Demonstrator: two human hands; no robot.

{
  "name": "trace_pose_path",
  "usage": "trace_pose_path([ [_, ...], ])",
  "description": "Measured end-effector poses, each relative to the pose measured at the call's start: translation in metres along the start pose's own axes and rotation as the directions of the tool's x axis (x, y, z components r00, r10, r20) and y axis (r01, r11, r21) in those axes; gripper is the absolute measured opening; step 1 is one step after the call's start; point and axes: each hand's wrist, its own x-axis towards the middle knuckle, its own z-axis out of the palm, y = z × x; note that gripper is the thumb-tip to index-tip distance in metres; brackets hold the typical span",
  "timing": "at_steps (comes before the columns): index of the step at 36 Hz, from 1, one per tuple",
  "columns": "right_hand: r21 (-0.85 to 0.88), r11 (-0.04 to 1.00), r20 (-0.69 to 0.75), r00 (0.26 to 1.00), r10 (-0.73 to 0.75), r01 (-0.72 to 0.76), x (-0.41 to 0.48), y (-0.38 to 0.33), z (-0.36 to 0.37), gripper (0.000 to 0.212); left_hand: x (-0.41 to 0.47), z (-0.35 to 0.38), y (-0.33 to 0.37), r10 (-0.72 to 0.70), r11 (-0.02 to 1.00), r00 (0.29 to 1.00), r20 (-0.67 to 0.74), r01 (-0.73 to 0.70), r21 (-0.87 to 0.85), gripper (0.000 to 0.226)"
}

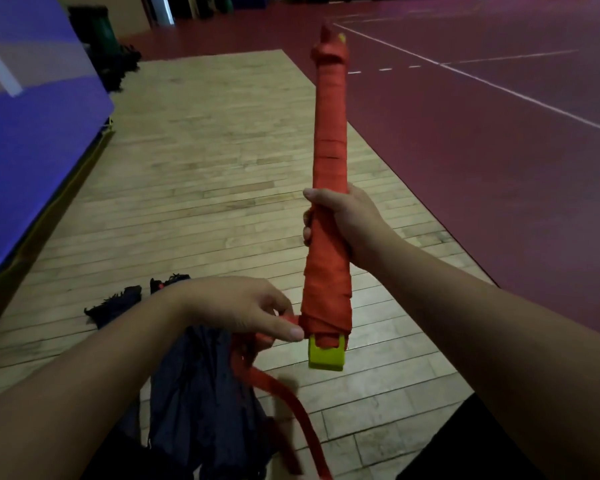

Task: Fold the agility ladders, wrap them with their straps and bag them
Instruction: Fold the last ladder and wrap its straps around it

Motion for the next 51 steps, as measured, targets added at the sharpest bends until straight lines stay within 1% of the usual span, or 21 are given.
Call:
trace_pose_path([
  [3, -0.101, 0.988, -0.035, 0.992, -0.124, 0.120, 0.000, 0.002, 0.001, 0.020, 0.003, 0.001, 0.004, 0.018, 0.998, 0.983, -0.182, -0.027, -0.049, 0.054],
  [5, -0.149, 0.973, -0.057, 0.981, -0.187, 0.177, -0.001, 0.002, 0.004, 0.024, 0.008, 0.003, 0.007, 0.030, 0.996, 0.947, -0.319, -0.053, -0.066, 0.056],
  [9, -0.224, 0.940, -0.076, 0.957, -0.280, 0.257, 0.000, 0.011, 0.012, 0.036, 0.015, 0.011, 0.010, -0.059, 0.998, 0.917, -0.395, 0.060, -0.011, 0.082],
  [11, -0.230, 0.942, -0.071, 0.961, -0.269, 0.247, 0.000, 0.017, 0.015, 0.040, 0.019, 0.015, 0.010, -0.070, 0.990, 0.876, -0.476, 0.120, 0.075, 0.080],
  [13, -0.180, 0.956, -0.064, 0.967, -0.248, 0.233, -0.003, 0.018, 0.018, 0.037, 0.022, 0.017, 0.013, -0.039, 0.989, 0.848, -0.529, 0.109, 0.100, 0.067],
  [15, -0.054, 0.985, -0.064, 0.984, -0.167, 0.164, -0.005, 0.010, 0.019, 0.037, 0.020, 0.017, 0.016, -0.008, 0.999, 0.872, -0.490, 0.031, 0.038, 0.050],
  [17, 0.177, 0.984, -0.030, 0.999, -0.026, 0.031, -0.007, -0.001, 0.018, 0.045, 0.013, 0.014, 0.020, 0.049, 0.995, 0.917, -0.396, -0.080, -0.063, 0.041],
  [19, 0.353, 0.933, 0.056, 0.997, 0.056, -0.072, -0.008, -0.011, 0.014, 0.048, 0.006, 0.012, 0.022, 0.107, 0.979, 0.952, -0.287, -0.152, -0.139, 0.041],
  [21, 0.400, 0.903, 0.168, 0.981, 0.095, -0.156, -0.010, -0.016, 0.009, 0.045, 0.002, 0.011, 0.021, 0.138, 0.975, 0.970, -0.199, -0.169, -0.147, 0.044],
  [24, 0.375, 0.902, 0.241, 0.962, 0.127, -0.213, -0.011, -0.017, 0.002, 0.047, 0.004, 0.009, 0.017, 0.139, 0.981, 0.979, -0.148, -0.156, -0.114, 0.044],
  [28, 0.201, 0.964, 0.246, 0.962, 0.120, -0.172, -0.009, -0.018, -0.002, 0.049, 0.009, 0.002, 0.007, 0.009, 0.997, 0.989, -0.144, -0.020, -0.078, 0.056],
  [31, 0.086, 0.991, 0.223, 0.971, 0.082, -0.103, -0.007, -0.020, -0.002, 0.039, 0.008, -0.001, 0.003, -0.049, 0.997, 0.978, -0.203, 0.061, 0.051, 0.045],
  [33, 0.111, 0.990, 0.235, 0.970, 0.055, -0.083, -0.008, -0.020, 0.000, 0.039, 0.010, -0.002, 0.000, -0.045, 0.995, 0.967, -0.249, 0.067, 0.079, 0.042],
  [36, 0.083, 0.991, 0.264, 0.961, 0.082, -0.108, -0.014, -0.018, 0.002, 0.036, 0.015, 0.000, -0.001, -0.005, 1.000, 0.956, -0.294, 0.012, 0.020, 0.038],
  [38, 0.008, 0.997, 0.210, 0.975, 0.067, -0.071, -0.013, -0.014, 0.003, 0.026, 0.019, 0.004, 0.003, -0.012, 0.991, 0.952, -0.304, -0.029, -0.128, 0.037],
  [39, -0.024, 0.999, 0.171, 0.984, 0.050, -0.047, -0.011, -0.013, 0.003, 0.027, 0.021, 0.006, 0.006, -0.026, 0.975, 0.952, -0.306, -0.043, -0.219, 0.039],
  [41, -0.034, 0.998, 0.126, 0.990, 0.061, -0.057, -0.007, -0.013, 0.007, 0.045, 0.024, 0.009, 0.007, -0.043, 0.951, 0.950, -0.309, -0.055, -0.303, 0.049],
  [43, 0.033, 0.993, 0.108, 0.988, 0.113, -0.117, -0.003, -0.014, 0.007, 0.063, 0.026, 0.011, 0.006, -0.043, 0.962, 0.945, -0.324, -0.049, -0.270, 0.065],
  [44, 0.061, 0.989, 0.100, 0.987, 0.125, -0.131, -0.002, -0.014, 0.007, 0.063, 0.026, 0.011, 0.005, -0.045, 0.970, 0.940, -0.340, -0.040, -0.238, 0.070],
  [47, 0.017, 0.992, 0.110, 0.986, 0.124, -0.127, -0.004, -0.009, 0.007, 0.048, 0.026, 0.011, 0.004, -0.038, 0.984, 0.932, -0.361, -0.028, -0.178, 0.069],
  [51, -0.002, 0.995, 0.109, 0.989, 0.103, -0.104, -0.004, -0.005, 0.005, 0.037, 0.025, 0.015, 0.009, -0.020, 0.962, 0.952, -0.307, -0.066, -0.265, 0.061],
])
